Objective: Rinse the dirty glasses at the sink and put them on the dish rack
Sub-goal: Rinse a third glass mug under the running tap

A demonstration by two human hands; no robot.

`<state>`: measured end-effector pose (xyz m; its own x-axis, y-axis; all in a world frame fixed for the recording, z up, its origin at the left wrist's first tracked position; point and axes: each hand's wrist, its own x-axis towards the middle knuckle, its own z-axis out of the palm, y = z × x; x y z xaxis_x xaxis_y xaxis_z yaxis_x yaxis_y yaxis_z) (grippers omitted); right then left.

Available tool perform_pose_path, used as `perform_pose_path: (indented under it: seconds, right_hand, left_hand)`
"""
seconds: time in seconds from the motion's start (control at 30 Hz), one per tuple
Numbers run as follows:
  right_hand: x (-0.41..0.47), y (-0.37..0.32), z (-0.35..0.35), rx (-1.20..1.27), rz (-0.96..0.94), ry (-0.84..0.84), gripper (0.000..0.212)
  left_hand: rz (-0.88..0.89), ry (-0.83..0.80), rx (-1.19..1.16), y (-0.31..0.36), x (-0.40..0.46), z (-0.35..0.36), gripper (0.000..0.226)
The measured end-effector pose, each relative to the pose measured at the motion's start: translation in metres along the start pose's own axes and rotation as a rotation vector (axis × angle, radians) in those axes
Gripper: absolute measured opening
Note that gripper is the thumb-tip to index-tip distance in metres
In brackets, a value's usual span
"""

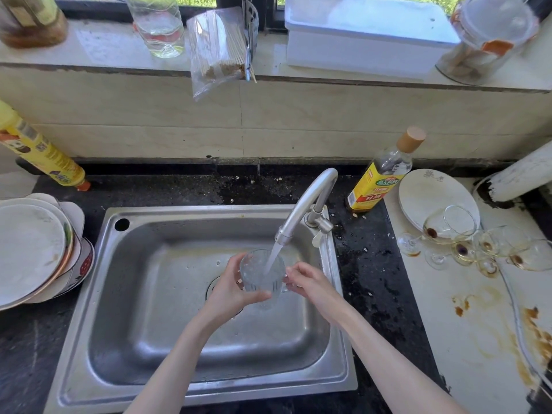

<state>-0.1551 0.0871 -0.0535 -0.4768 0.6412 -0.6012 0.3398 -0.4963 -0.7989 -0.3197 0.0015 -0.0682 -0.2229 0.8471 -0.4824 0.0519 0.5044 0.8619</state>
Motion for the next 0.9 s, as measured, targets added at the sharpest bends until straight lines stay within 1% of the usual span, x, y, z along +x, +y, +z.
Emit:
perform_pose_path:
  seconds: [0.07,0.13,0.2,0.27,0.37,0.4,0.47,0.5,0.6,0.67,0.7,0.77,0.83,0.9]
  right_hand:
    - [0.0,-0.005,0.002,-0.051,0.019,0.033,0.021]
    - [-0.001,-0.009,0.005,-0.113,0.078,0.042,0.023]
    - [-0.002,-0.011,0.008,-0.098,0.163,0.043,0.026]
    - [-0.001,-0.01,0.009,-0.035,0.248,0.061,0.026]
    - [0.006,-0.005,0.008,0.103,0.37,0.128,0.025]
    - [0.009,-0.003,0.009,0.171,0.395,0.154,0.026]
    - [0.015,-0.002,0.01,0.287,0.411,0.196,0.029]
    - [0.017,-0.003,0.01,0.32,0.408,0.215,0.03]
    - [0.02,-0.006,0.007,0.328,0.361,0.266,0.028]
    - [0.017,-0.008,0.008,0.251,0.32,0.249,0.033]
    - [0.014,-0.009,0.01,0.201,0.292,0.215,0.034]
    - [0.004,-0.011,0.017,0.097,0.233,0.128,0.033]
    - [0.0,-0.011,0.023,0.05,0.202,0.1,0.033]
    - [0.001,-0.01,0.024,0.059,0.202,0.145,0.032]
  left_hand:
    - [-0.065,-0.002,-0.017,0.001,0.001,-0.001,0.087]
    - [-0.113,-0.013,-0.047,0.004,0.0,0.001,0.075]
    - [-0.162,-0.05,-0.078,0.005,-0.002,0.005,0.067]
    - [-0.206,-0.08,-0.107,0.003,-0.003,0.007,0.058]
    - [-0.217,-0.071,-0.124,0.003,-0.006,0.012,0.058]
    - [-0.201,-0.06,-0.126,0.004,-0.006,0.015,0.05]
    - [-0.142,-0.049,-0.101,0.01,-0.009,0.02,0.024]
    - [-0.118,-0.043,-0.055,0.014,-0.009,0.022,0.021]
    - [0.014,0.014,0.135,0.013,-0.011,0.027,0.024]
    - [0.053,0.086,0.203,0.018,-0.011,0.032,0.03]
    - [0.027,0.127,0.21,0.022,-0.007,0.032,0.038]
    - [-0.088,0.212,0.209,0.032,0.004,0.029,0.051]
    - [-0.138,0.235,0.14,0.034,0.019,0.025,0.052]
    - [-0.124,0.217,0.084,0.031,0.026,0.025,0.05]
